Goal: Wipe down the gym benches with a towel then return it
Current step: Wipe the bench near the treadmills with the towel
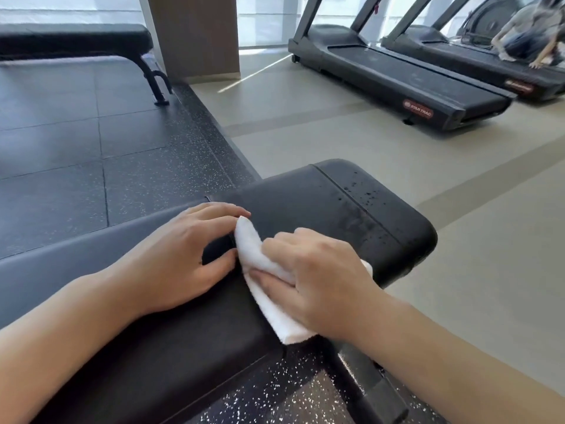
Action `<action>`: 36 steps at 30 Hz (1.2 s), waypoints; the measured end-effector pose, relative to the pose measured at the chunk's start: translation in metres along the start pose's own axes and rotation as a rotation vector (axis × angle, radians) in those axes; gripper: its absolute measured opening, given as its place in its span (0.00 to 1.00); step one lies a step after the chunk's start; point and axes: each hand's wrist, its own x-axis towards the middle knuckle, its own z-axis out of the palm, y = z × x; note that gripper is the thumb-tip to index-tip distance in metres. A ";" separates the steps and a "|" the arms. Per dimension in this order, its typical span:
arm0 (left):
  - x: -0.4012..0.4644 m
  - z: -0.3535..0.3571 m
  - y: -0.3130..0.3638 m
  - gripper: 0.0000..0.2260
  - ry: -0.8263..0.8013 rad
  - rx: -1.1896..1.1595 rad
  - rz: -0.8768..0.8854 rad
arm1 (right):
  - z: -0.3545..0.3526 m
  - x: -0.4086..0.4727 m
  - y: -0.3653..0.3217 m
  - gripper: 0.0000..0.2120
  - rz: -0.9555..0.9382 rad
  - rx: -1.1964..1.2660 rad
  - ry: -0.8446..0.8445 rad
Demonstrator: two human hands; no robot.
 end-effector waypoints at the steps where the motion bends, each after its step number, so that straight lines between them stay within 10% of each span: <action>1: 0.000 0.001 0.002 0.16 -0.015 0.003 0.008 | -0.005 -0.003 0.006 0.11 0.014 0.009 -0.013; 7: 0.000 0.002 0.010 0.15 0.000 0.000 -0.018 | -0.041 -0.001 0.071 0.20 0.451 -0.203 -0.076; 13: 0.001 0.003 0.012 0.17 0.001 -0.013 -0.030 | -0.012 -0.035 0.016 0.16 0.066 -0.099 0.045; 18: 0.003 0.007 0.012 0.14 0.026 -0.028 -0.030 | -0.045 -0.021 0.072 0.14 0.376 -0.178 0.029; 26: 0.004 0.009 0.012 0.14 0.033 -0.029 -0.034 | -0.019 -0.031 0.019 0.19 0.096 -0.044 0.007; 36: 0.007 0.007 0.008 0.12 0.040 -0.015 -0.024 | -0.041 -0.026 0.080 0.21 0.266 -0.173 -0.038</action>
